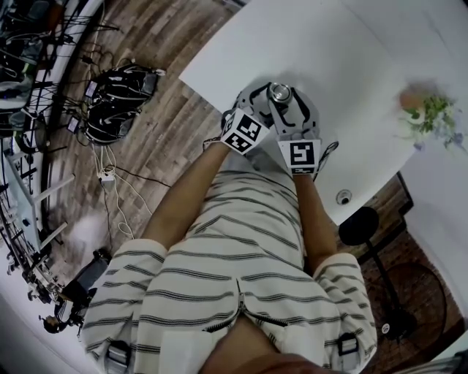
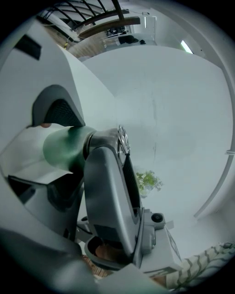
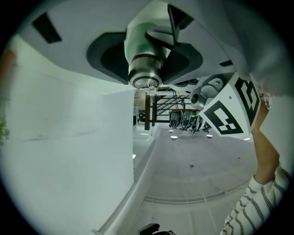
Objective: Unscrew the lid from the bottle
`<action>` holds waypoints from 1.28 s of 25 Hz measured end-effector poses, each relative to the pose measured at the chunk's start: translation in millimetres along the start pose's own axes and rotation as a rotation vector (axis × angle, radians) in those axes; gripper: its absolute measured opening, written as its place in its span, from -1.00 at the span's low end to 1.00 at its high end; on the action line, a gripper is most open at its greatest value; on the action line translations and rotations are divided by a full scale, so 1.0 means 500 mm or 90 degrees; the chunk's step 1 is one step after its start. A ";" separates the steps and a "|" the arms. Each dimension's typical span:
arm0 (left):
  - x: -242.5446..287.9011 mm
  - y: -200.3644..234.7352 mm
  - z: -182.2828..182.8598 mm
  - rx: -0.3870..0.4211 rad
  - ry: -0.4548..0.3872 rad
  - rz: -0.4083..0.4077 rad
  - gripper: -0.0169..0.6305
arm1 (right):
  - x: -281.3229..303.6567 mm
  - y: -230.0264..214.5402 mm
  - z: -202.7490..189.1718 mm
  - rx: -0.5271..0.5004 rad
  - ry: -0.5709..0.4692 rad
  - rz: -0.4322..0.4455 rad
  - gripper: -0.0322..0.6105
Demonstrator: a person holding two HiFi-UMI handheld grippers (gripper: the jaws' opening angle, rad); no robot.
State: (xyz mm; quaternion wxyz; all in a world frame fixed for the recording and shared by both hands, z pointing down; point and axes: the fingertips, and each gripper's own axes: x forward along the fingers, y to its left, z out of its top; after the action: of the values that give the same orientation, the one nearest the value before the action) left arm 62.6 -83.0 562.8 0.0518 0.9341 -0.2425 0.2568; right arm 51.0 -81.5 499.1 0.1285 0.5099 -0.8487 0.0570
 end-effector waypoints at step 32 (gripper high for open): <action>0.000 -0.002 0.001 0.004 0.007 -0.015 0.03 | -0.017 0.011 0.043 -0.078 -0.049 0.468 -0.16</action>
State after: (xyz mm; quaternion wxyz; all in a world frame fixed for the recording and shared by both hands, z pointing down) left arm 63.2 -82.0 562.3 0.0530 0.9356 -0.2305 0.2622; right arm 46.8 -76.5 476.4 0.0982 0.1643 -0.9811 0.0291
